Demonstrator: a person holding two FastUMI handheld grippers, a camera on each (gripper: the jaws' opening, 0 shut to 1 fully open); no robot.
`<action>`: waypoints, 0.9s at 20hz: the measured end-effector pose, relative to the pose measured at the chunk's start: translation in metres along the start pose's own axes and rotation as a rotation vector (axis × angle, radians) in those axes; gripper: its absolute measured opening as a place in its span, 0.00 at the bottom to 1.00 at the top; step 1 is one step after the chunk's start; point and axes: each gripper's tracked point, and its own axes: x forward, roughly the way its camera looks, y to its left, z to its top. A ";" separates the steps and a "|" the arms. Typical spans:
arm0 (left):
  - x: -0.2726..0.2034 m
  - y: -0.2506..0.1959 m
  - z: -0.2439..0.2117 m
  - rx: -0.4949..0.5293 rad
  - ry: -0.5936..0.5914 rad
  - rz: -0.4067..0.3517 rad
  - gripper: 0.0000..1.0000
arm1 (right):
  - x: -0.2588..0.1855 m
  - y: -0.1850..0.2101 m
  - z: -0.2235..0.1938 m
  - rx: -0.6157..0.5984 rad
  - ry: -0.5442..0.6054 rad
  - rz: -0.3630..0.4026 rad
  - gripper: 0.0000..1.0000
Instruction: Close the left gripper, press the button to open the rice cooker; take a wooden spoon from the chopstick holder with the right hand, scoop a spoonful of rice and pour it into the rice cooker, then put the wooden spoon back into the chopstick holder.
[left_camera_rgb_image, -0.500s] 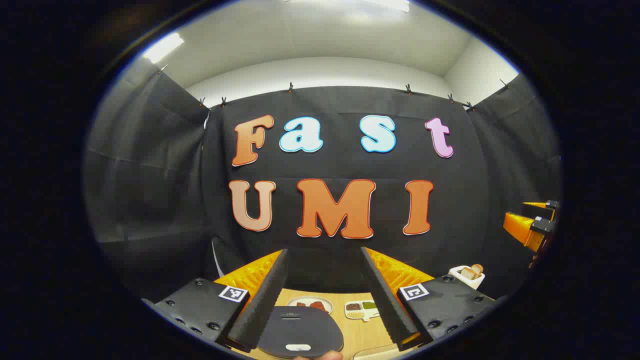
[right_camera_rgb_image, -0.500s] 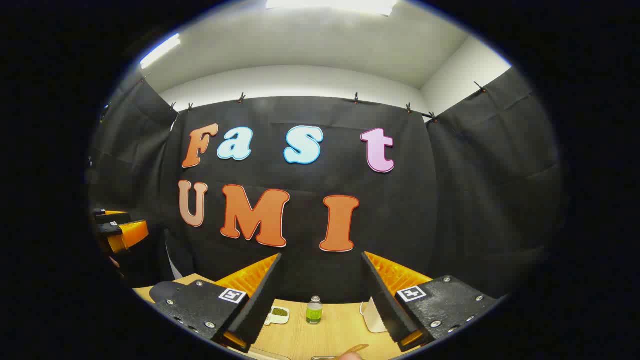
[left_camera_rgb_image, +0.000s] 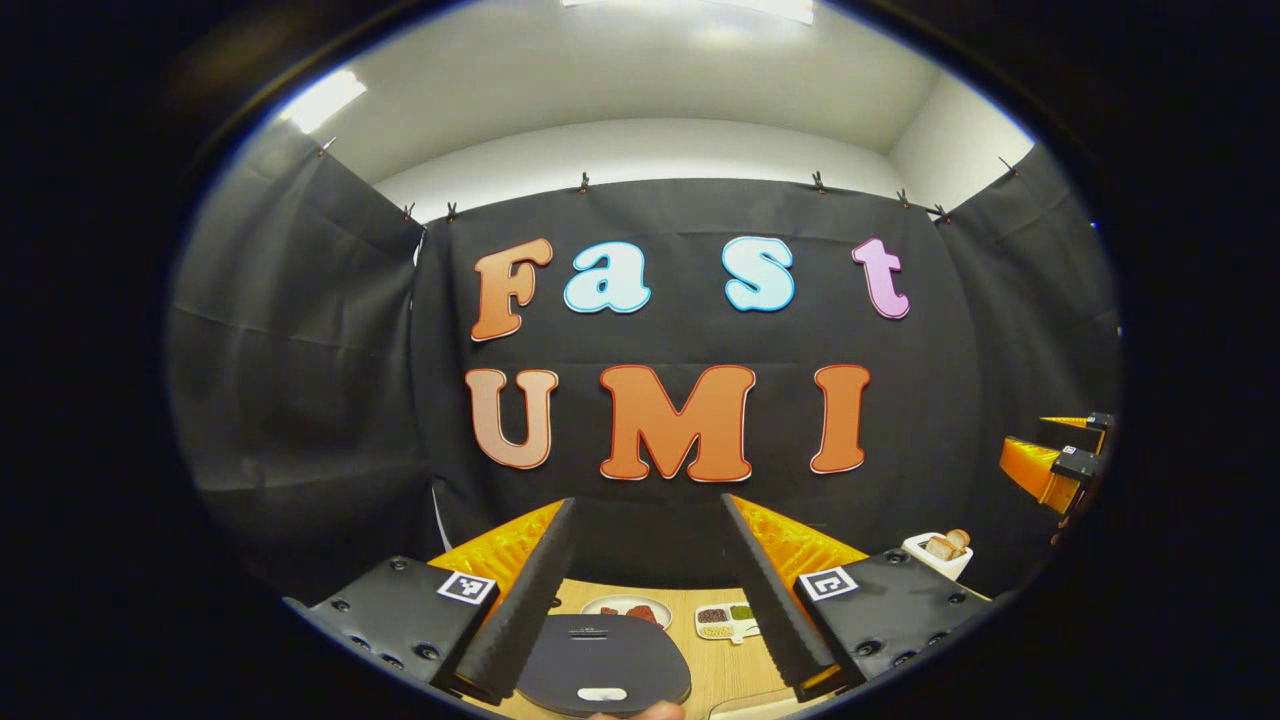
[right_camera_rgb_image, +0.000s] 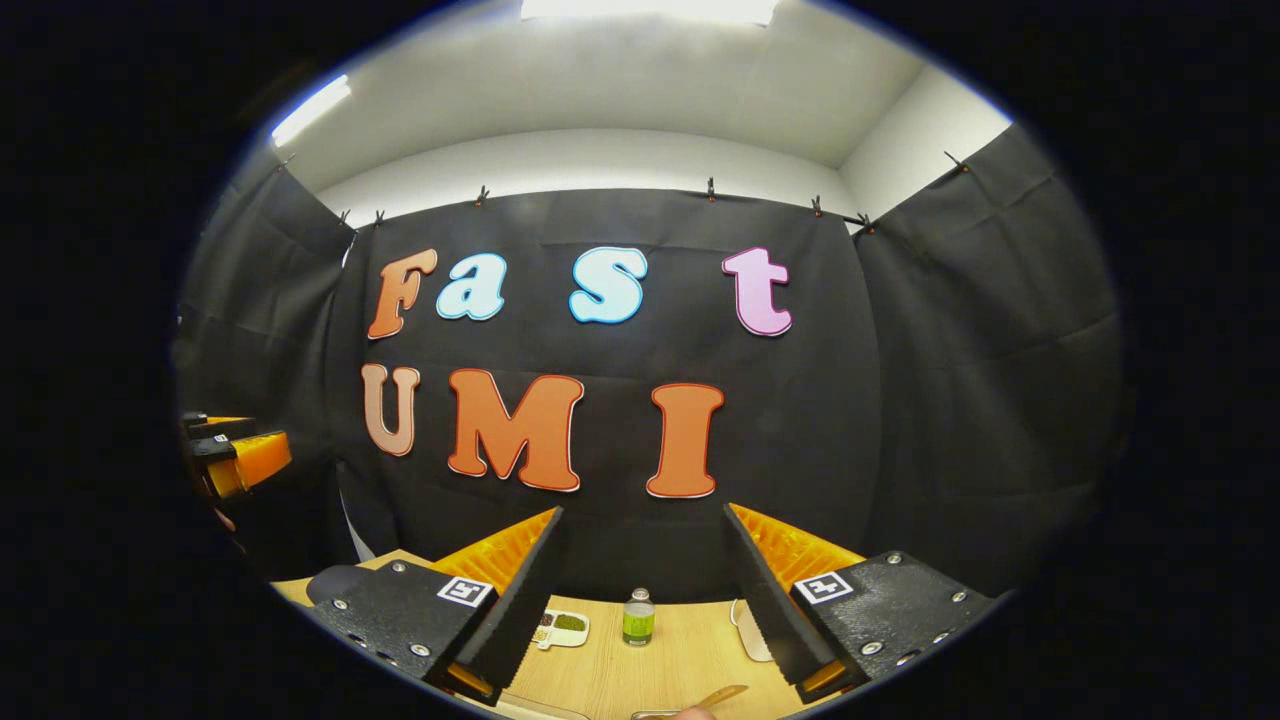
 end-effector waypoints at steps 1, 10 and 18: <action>0.000 -0.001 0.001 0.001 -0.002 -0.002 0.90 | 0.000 -0.001 0.000 -0.001 0.000 -0.002 0.94; 0.002 -0.001 0.007 0.046 -0.018 0.007 0.92 | -0.001 -0.013 -0.003 -0.002 0.004 -0.035 0.94; 0.017 -0.001 -0.029 0.041 0.109 0.016 0.13 | -0.002 -0.028 -0.016 -0.018 0.025 -0.070 0.94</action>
